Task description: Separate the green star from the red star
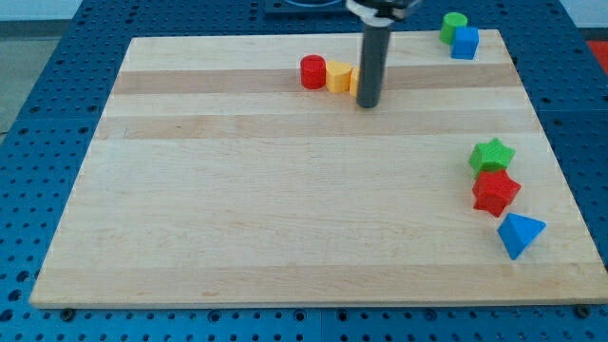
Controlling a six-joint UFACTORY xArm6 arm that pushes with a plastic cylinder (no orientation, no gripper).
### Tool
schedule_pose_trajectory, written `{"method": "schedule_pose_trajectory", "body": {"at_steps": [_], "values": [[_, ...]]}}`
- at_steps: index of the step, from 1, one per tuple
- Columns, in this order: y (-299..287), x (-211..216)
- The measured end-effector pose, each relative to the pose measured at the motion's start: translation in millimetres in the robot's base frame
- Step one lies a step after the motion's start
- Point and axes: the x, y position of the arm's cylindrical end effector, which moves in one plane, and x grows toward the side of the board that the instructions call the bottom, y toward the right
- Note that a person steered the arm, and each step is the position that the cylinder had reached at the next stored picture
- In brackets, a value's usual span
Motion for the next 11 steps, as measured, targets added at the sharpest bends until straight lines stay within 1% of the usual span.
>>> {"method": "schedule_pose_trajectory", "body": {"at_steps": [1,2,3,4,5,6,8,10,11], "values": [[-11,6],[30,7],[122,1],[212,40],[240,108],[222,144],[163,144],[120,117],[108,104]]}}
